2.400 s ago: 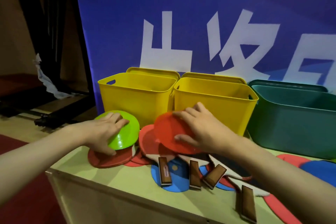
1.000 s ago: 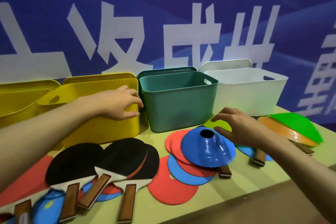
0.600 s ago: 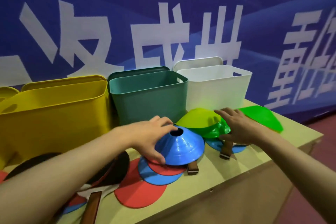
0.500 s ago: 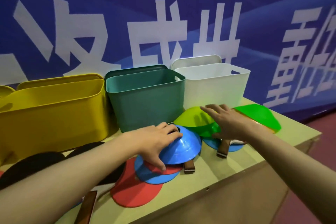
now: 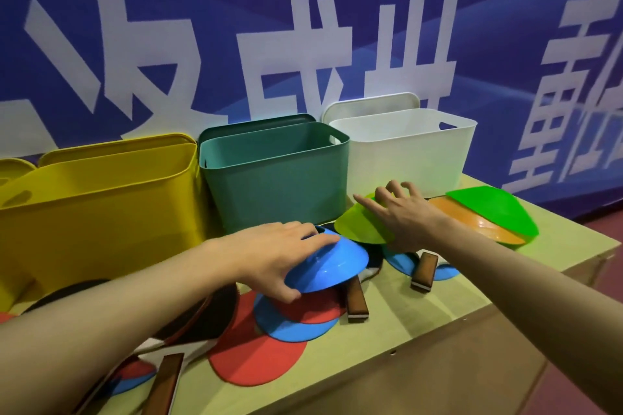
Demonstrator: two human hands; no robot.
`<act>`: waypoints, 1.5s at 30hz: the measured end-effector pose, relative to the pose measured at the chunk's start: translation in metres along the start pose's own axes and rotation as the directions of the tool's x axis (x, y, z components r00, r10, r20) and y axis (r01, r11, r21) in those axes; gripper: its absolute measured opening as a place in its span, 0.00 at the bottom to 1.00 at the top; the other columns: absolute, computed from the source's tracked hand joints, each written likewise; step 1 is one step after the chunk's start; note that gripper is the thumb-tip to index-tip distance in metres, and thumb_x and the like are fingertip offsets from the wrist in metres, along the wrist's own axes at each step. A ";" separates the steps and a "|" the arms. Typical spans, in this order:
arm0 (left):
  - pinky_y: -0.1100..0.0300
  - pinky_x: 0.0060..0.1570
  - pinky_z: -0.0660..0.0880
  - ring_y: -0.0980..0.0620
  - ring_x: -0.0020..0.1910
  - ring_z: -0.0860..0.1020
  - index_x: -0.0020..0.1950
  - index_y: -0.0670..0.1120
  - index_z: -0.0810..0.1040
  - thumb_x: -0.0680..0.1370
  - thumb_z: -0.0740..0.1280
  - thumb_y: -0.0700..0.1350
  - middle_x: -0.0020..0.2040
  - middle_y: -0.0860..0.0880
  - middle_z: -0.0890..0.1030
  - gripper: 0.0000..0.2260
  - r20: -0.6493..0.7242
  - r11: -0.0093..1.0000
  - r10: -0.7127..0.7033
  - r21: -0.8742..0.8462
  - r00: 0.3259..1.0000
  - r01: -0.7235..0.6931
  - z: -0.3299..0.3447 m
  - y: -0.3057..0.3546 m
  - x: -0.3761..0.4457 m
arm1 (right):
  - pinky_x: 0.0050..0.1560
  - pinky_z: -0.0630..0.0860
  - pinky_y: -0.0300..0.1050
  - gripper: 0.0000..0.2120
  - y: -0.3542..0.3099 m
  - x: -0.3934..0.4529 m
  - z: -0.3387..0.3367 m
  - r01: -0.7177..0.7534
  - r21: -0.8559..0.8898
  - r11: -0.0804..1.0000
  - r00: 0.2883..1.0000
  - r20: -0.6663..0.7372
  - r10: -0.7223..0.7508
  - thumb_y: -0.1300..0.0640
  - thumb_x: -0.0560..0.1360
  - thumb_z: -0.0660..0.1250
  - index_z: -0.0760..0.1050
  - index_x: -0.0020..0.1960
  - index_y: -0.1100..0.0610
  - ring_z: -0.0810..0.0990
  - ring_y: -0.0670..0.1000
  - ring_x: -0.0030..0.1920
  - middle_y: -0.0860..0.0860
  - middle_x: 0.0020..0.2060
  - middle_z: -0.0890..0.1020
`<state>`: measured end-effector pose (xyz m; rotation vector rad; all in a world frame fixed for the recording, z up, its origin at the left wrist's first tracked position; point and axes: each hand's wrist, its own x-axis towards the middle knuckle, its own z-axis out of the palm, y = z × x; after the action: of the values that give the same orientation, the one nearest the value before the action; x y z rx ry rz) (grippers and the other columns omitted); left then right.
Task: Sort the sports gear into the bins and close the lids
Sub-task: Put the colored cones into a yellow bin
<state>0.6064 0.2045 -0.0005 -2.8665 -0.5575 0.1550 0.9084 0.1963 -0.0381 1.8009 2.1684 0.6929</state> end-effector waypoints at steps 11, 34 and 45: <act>0.51 0.65 0.72 0.49 0.67 0.71 0.81 0.54 0.52 0.72 0.70 0.63 0.69 0.50 0.68 0.44 -0.086 0.985 -0.138 0.091 0.987 0.146 -0.052 -0.041 -0.091 | 0.73 0.59 0.70 0.58 -0.018 0.012 -0.023 -0.093 -0.007 0.996 0.986 0.135 0.093 0.29 0.70 0.69 0.36 0.83 0.47 0.60 0.64 0.75 0.57 0.75 0.66; 0.56 0.73 0.65 0.47 0.74 0.68 0.77 0.57 0.68 0.82 0.65 0.58 0.76 0.47 0.64 0.24 0.154 0.723 -0.684 0.009 0.713 0.691 -0.069 -0.217 -0.235 | 0.63 0.72 0.56 0.50 -0.110 0.019 -0.196 0.190 0.368 0.910 0.935 -0.350 -0.053 0.30 0.70 0.67 0.42 0.81 0.41 0.68 0.56 0.61 0.50 0.62 0.69; 0.55 0.70 0.69 0.55 0.69 0.72 0.71 0.61 0.74 0.83 0.62 0.57 0.70 0.56 0.70 0.16 0.045 0.807 -0.591 0.019 0.806 0.590 -0.065 -0.143 -0.339 | 0.64 0.72 0.63 0.48 -0.229 0.187 -0.328 0.315 0.383 0.868 0.814 -0.580 -0.039 0.34 0.70 0.72 0.53 0.82 0.44 0.65 0.63 0.68 0.58 0.69 0.68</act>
<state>0.2513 0.1923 0.1170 -2.5338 -1.4211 0.1191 0.5183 0.2812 0.1512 1.6894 3.0870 0.7745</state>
